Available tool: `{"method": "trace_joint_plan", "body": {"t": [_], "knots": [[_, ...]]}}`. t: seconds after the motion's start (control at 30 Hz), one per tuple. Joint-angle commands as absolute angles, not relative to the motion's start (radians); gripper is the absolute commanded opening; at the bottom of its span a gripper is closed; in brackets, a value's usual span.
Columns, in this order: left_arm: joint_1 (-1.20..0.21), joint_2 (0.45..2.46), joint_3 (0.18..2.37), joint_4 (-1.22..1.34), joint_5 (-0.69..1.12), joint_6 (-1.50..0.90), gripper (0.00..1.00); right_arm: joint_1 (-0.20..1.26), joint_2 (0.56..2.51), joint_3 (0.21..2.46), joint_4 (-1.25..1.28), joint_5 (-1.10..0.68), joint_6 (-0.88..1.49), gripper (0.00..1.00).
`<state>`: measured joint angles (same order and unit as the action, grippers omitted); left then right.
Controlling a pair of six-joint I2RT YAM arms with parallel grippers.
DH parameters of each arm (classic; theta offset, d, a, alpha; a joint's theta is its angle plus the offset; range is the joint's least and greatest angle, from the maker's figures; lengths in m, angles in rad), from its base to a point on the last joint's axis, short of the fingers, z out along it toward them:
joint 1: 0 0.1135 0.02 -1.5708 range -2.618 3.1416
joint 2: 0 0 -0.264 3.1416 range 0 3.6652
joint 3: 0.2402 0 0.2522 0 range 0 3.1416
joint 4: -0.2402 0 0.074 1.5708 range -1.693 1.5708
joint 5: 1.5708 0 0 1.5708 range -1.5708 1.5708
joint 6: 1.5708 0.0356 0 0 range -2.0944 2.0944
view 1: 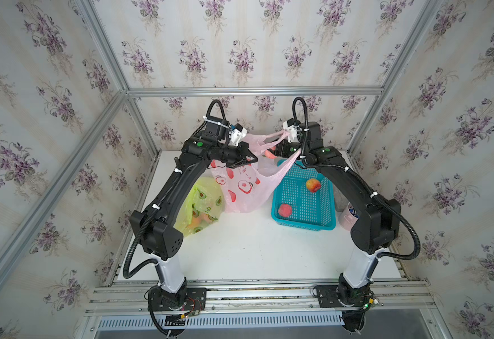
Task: Place the peach into a plastic bag & tie a knot
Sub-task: Place the peach in the plastic bag.
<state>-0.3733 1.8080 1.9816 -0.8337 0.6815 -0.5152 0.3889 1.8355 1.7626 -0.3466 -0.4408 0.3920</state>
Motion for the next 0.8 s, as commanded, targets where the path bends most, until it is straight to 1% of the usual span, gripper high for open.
{"method": "trace_joint_plan", "body": {"t": [0.0,0.13,0.27,0.37,0.43,0.53,0.63,0.7,0.77], "knots": [[-0.357,1.781,1.884,-0.737,0.679,-0.548,0.00,0.404,1.802,1.704,-0.361,-0.488,0.390,0.44],[-0.333,1.744,1.724,-0.572,0.711,-0.610,0.00,0.446,1.736,1.564,-0.313,-0.516,0.402,0.45],[-0.326,1.734,1.645,-0.469,0.748,-0.661,0.00,0.479,1.681,1.433,-0.222,-0.547,0.455,0.45],[-0.327,1.725,1.608,-0.381,0.785,-0.718,0.00,0.495,1.668,1.400,-0.176,-0.543,0.488,0.45],[-0.327,1.715,1.602,-0.368,0.787,-0.728,0.00,0.498,1.669,1.401,-0.162,-0.535,0.504,0.46],[-0.327,1.706,1.597,-0.359,0.796,-0.738,0.00,0.497,1.680,1.411,-0.136,-0.521,0.534,0.52],[-0.326,1.703,1.590,-0.343,0.809,-0.754,0.00,0.499,1.718,1.449,-0.183,-0.481,0.524,0.62],[-0.327,1.704,1.589,-0.339,0.807,-0.761,0.00,0.499,1.728,1.456,-0.206,-0.466,0.511,0.75],[-0.327,1.711,1.589,-0.330,0.807,-0.769,0.00,0.499,1.715,1.444,-0.205,-0.461,0.504,0.84]]}}
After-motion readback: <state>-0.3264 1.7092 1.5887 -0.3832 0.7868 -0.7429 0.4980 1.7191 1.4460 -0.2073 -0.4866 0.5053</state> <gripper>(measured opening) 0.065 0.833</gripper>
